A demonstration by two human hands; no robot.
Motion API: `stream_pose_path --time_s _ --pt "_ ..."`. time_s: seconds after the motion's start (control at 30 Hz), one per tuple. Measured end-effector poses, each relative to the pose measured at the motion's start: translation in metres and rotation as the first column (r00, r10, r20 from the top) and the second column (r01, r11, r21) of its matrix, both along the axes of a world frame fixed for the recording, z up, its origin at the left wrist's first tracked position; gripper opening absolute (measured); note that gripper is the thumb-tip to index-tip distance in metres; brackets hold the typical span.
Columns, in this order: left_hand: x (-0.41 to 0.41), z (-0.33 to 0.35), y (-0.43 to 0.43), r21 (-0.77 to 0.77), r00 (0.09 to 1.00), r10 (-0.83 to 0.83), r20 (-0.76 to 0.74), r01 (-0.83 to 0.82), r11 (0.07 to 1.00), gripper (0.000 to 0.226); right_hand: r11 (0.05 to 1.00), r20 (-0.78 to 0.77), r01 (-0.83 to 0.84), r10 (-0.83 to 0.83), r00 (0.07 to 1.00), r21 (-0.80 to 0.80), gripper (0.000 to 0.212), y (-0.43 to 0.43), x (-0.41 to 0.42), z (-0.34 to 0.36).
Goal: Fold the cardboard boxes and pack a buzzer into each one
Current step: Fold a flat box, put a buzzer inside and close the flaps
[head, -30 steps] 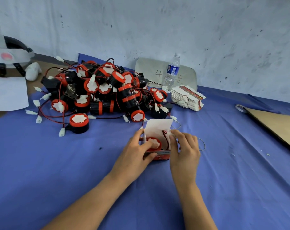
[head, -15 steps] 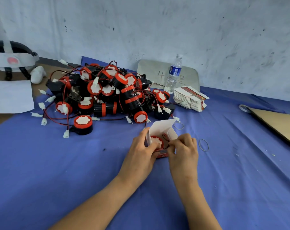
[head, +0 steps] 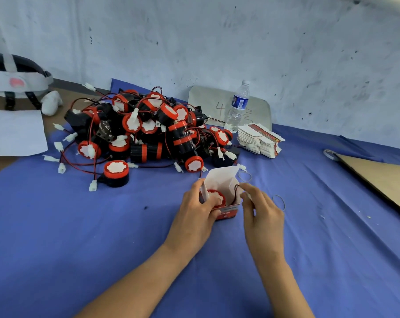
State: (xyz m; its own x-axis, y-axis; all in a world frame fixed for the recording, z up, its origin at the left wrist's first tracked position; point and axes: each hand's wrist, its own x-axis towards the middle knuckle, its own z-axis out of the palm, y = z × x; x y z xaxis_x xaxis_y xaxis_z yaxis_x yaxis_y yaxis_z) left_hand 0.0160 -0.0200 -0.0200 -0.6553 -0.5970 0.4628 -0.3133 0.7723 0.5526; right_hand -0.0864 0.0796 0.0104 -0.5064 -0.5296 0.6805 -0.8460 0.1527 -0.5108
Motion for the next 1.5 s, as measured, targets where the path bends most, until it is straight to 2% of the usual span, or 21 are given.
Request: stream_pose_path --time_s 0.1,0.2,0.23,0.3,0.37,0.53,0.67,0.73,0.93,1.03,1.1,1.23,1.3,1.4,1.5 --pt "0.000 -0.001 -0.001 -0.006 1.000 0.008 -0.009 -0.008 1.000 0.023 0.995 -0.141 -0.073 0.083 0.986 0.074 0.020 -0.003 -0.005 0.012" --pt "-0.001 -0.002 -0.001 0.002 1.000 0.005 -0.023 -0.005 1.000 0.022 0.966 -0.112 -0.048 0.079 0.991 0.256 0.020 -0.011 -0.012 0.023" --pt "-0.001 -0.003 -0.001 0.003 0.999 0.002 -0.035 -0.002 1.000 0.022 0.932 -0.107 -0.007 0.049 0.993 0.364 0.018 -0.015 -0.013 0.026" --pt "-0.001 -0.004 -0.001 -0.009 0.998 -0.009 -0.063 0.009 1.000 0.023 0.786 -0.212 0.125 0.008 0.977 0.605 0.022 -0.025 -0.017 0.032" --pt "-0.001 -0.005 -0.002 -0.016 0.997 -0.020 -0.077 0.019 1.000 0.024 0.665 -0.287 0.192 0.035 0.957 0.721 0.026 -0.034 -0.017 0.039" --pt "-0.002 -0.005 -0.003 -0.018 0.995 -0.026 -0.100 0.024 1.000 0.026 0.503 -0.325 0.242 0.082 0.942 0.830 0.025 -0.049 -0.013 0.049" --pt "-0.002 -0.003 -0.001 -0.023 0.992 -0.032 -0.122 0.030 0.999 0.025 0.504 -0.292 0.212 0.085 0.953 0.838 0.029 -0.049 -0.012 0.040" --pt "-0.001 -0.002 -0.001 -0.022 0.991 -0.035 -0.126 0.033 0.999 0.024 0.502 -0.241 0.175 0.069 0.968 0.847 0.029 -0.047 -0.013 0.039" --pt "-0.003 -0.003 0.002 0.016 0.997 -0.040 -0.060 0.041 0.999 0.026 0.362 0.030 -0.019 -0.026 0.999 0.932 0.024 -0.061 -0.023 0.056" --pt "-0.003 -0.004 0.002 0.022 0.999 -0.047 -0.026 0.047 0.999 0.028 0.392 0.081 -0.079 0.012 0.997 0.917 0.029 -0.070 -0.023 0.059" --pt "-0.004 -0.004 0.001 0.026 0.998 -0.049 -0.030 0.050 0.998 0.030 0.411 0.052 -0.057 0.022 0.998 0.910 0.030 -0.069 -0.018 0.060" --pt "-0.004 -0.005 0.001 0.031 0.998 -0.055 -0.042 0.056 0.998 0.028 0.574 0.036 -0.033 0.005 0.999 0.818 0.023 -0.059 -0.015 0.047" --pt "-0.003 -0.004 0.001 0.039 0.997 -0.056 -0.061 0.059 0.998 0.025 0.646 -0.012 0.035 -0.041 0.999 0.762 0.014 -0.054 -0.013 0.042" --pt "-0.002 -0.004 0.000 0.026 0.996 -0.059 -0.066 0.061 0.998 0.023 0.665 -0.169 0.197 -0.108 0.980 0.721 0.018 -0.049 -0.014 0.037" --pt "-0.002 -0.005 0.000 0.010 0.993 -0.075 -0.092 0.077 0.997 0.035 0.703 -0.158 0.185 -0.103 0.982 0.686 0.010 -0.042 -0.017 0.025"
